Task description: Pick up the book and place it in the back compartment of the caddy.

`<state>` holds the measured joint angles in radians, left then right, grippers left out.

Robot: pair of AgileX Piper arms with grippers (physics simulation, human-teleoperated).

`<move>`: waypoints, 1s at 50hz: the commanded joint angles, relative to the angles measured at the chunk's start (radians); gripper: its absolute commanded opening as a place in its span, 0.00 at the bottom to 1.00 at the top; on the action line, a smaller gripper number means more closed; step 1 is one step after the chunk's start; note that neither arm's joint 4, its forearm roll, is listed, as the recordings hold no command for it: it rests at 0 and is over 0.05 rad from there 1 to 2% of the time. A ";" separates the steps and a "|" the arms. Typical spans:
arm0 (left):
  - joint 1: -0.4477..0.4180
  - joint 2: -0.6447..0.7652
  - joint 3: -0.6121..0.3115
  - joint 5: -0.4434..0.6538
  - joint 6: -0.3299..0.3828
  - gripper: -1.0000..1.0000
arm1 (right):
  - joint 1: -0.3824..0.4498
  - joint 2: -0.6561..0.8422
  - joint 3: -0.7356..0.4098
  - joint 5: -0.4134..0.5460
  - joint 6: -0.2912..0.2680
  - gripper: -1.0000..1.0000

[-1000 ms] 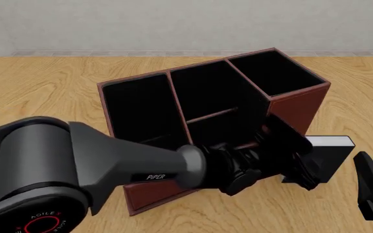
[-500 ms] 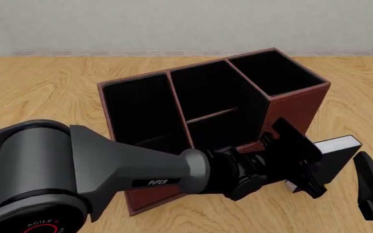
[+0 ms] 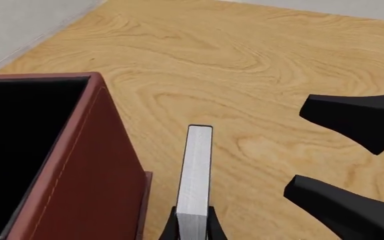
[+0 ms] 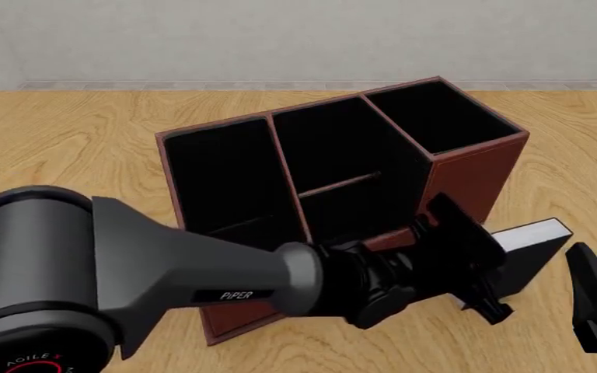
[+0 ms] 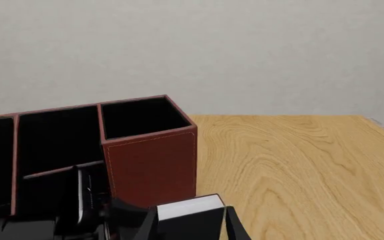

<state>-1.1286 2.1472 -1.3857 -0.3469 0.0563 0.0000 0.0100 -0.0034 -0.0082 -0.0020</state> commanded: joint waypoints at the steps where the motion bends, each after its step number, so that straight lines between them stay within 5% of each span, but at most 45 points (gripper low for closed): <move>1: 0.003 -0.040 0.043 -0.040 0.041 0.00 | 0.000 0.000 0.000 0.000 0.000 1.00; 50: -0.009 -0.206 0.246 -0.123 -0.020 0.00 | 0.000 0.000 0.000 0.000 0.000 1.00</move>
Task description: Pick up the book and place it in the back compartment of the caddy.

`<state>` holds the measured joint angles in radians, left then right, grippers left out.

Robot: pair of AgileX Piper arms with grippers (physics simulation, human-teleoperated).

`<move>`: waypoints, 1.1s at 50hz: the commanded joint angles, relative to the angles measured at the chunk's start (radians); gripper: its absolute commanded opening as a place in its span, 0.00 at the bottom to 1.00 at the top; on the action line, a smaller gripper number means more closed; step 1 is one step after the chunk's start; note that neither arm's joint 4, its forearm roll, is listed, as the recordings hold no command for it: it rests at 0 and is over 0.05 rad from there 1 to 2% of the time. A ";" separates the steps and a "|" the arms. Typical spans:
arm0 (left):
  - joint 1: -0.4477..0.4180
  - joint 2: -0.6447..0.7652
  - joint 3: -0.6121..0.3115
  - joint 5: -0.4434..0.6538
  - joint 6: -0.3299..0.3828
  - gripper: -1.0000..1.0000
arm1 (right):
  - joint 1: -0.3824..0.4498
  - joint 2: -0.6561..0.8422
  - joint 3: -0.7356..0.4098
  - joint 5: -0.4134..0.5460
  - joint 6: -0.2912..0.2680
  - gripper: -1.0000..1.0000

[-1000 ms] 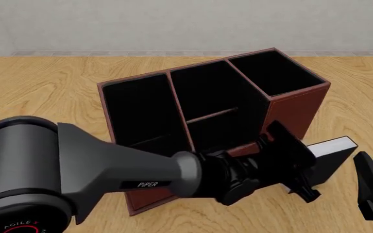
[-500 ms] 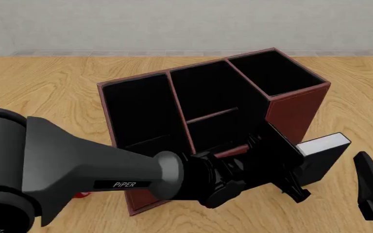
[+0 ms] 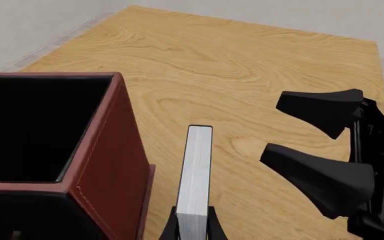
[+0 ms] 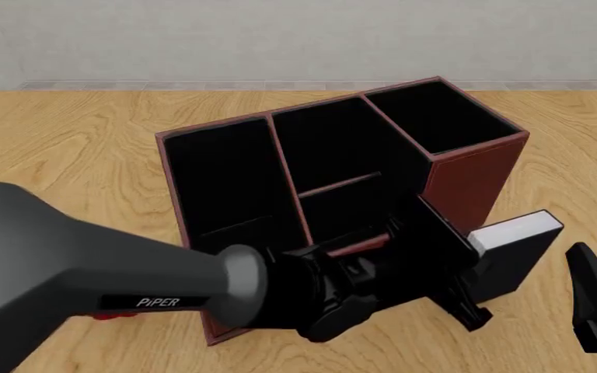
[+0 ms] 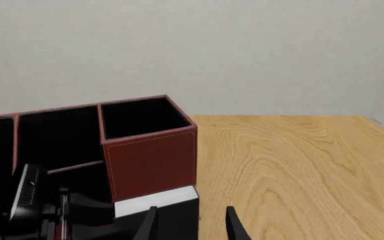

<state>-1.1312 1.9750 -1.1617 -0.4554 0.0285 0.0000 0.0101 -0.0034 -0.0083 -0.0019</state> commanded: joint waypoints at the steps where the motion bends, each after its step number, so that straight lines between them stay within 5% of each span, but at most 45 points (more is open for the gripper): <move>1: -0.007 -0.035 0.025 -0.015 0.007 0.00 | 0.000 0.000 0.000 0.000 0.000 1.00; 26: 0.004 -0.101 0.121 -0.038 -0.034 0.00 | 0.000 0.000 0.000 0.000 0.000 1.00; 55: 0.021 -0.162 0.184 -0.029 0.007 0.00 | 0.000 0.000 0.000 0.000 0.000 1.00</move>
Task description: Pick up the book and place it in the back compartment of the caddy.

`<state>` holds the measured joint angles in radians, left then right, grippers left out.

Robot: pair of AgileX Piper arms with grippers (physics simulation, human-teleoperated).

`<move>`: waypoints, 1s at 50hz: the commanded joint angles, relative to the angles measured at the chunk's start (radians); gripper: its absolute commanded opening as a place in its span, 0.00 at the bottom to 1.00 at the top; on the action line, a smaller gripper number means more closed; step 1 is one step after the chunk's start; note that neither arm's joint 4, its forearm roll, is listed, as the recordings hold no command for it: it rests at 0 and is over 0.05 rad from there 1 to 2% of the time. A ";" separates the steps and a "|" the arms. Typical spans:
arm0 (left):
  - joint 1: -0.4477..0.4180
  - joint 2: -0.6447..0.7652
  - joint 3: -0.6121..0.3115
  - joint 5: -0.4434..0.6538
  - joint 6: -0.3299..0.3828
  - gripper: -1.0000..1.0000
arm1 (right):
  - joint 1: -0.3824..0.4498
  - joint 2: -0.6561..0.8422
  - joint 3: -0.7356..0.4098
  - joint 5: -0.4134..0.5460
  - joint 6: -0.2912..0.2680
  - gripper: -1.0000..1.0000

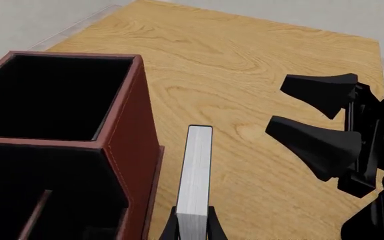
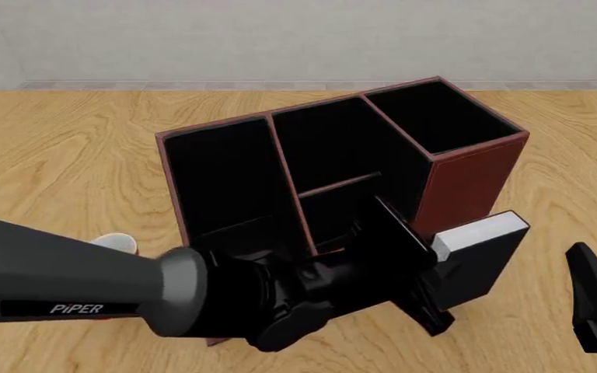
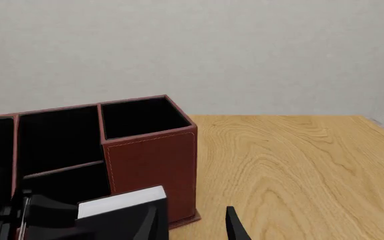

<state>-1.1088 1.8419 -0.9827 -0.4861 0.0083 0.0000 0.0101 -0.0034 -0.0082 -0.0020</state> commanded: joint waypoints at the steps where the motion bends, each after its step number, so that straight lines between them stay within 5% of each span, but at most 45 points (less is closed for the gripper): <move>1: -0.003 -0.029 0.010 -0.003 0.027 0.00 | 0.000 0.000 0.000 0.000 0.000 1.00; 26: 0.003 -0.086 0.063 0.001 0.032 0.00 | 0.000 0.000 0.000 0.000 0.000 1.00; 50: -0.001 -0.280 0.113 0.094 0.067 0.00 | 0.000 0.000 0.000 0.000 0.000 1.00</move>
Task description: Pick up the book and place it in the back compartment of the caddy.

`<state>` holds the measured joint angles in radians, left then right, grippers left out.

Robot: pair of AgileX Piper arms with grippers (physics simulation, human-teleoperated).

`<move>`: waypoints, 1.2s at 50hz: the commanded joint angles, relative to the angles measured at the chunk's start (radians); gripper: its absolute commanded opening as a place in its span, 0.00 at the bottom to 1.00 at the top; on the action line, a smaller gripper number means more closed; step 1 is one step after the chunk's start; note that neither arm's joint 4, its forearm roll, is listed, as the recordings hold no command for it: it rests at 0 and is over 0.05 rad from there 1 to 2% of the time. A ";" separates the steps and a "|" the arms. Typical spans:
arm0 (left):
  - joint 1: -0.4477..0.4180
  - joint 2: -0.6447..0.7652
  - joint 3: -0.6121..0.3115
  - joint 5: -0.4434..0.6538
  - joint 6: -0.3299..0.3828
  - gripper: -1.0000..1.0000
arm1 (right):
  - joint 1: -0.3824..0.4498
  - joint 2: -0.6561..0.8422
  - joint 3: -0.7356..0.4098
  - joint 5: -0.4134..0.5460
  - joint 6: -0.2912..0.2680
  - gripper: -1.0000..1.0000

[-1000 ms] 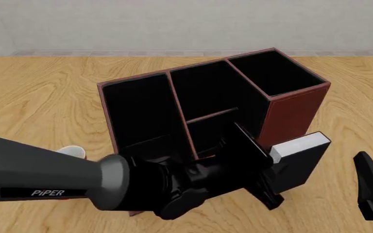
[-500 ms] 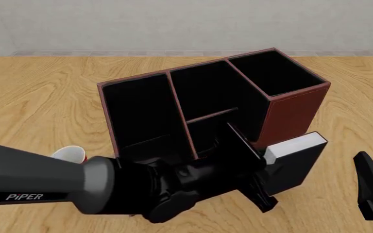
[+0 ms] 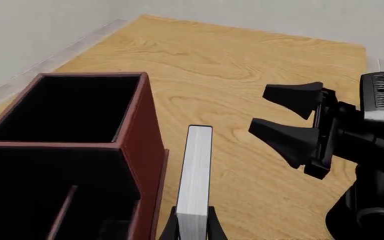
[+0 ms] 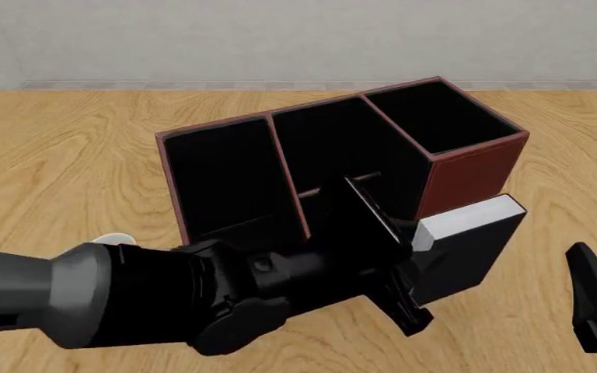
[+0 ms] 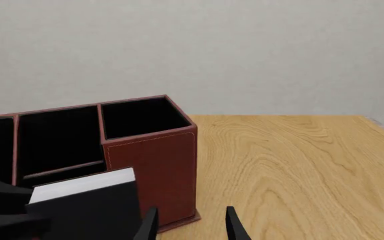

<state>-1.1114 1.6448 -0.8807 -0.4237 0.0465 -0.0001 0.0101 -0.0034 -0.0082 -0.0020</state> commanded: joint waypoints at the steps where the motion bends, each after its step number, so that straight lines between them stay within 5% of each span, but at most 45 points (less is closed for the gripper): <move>1: 0.003 -0.088 0.014 0.031 0.029 0.00 | 0.000 0.000 0.000 0.000 0.000 1.00; 23: 0.027 -0.260 0.033 0.107 0.056 0.00 | 0.000 0.000 0.000 0.000 0.000 1.00; 37: 0.124 -0.389 0.089 0.103 0.097 0.00 | 0.000 0.000 0.000 0.000 0.000 1.00; 60: 0.188 -0.407 0.113 0.118 0.129 0.00 | 0.000 0.000 0.000 0.000 0.000 1.00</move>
<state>-0.9434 1.2471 -0.7688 -0.2988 0.1356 0.0000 0.0101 -0.0034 -0.0083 -0.0020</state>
